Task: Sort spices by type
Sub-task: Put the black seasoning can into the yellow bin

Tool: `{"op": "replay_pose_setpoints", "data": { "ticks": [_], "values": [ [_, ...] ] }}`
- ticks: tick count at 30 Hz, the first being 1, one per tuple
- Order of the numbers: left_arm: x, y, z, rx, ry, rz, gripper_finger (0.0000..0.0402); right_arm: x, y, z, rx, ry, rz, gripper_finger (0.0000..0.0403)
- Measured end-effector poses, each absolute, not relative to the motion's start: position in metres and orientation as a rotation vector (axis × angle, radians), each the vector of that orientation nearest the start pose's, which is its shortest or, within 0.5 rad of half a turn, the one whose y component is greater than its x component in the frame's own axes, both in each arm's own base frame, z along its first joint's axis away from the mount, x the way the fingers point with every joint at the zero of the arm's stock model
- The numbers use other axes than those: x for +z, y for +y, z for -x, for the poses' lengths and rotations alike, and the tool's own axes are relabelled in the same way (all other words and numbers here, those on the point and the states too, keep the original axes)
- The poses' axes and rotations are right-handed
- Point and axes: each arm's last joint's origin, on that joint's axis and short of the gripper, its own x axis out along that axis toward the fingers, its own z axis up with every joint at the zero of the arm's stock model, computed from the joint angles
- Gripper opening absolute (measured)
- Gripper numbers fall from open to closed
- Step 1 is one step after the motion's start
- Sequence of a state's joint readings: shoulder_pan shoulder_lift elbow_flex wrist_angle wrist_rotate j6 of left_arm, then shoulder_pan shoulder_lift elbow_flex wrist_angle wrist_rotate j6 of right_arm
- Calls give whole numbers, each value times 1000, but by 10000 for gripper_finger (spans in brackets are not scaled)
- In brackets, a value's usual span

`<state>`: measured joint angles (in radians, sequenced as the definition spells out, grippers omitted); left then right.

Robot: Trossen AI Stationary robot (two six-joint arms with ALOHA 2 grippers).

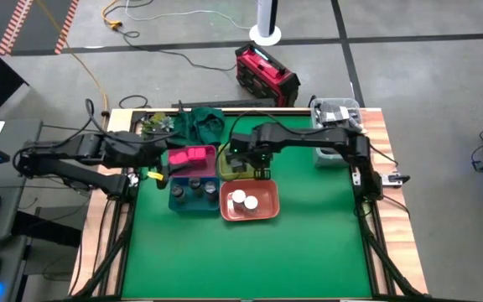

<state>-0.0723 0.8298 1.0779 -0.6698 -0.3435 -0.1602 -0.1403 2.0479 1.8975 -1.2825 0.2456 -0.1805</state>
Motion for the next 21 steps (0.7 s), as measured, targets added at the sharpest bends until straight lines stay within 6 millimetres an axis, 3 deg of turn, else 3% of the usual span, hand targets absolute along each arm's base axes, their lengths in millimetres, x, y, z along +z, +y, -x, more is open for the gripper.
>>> {"op": "replay_pose_setpoints", "data": {
  "ticks": [5, 21],
  "values": [
    [383, 0, -140, 301, 349, 99, 292, 251, -69, -405, -157, 1509, 226, 159],
    [382, 0, -135, 293, 360, 142, 292, 253, -76, -418, -70, 1352, 157, 189]
  ]
}}
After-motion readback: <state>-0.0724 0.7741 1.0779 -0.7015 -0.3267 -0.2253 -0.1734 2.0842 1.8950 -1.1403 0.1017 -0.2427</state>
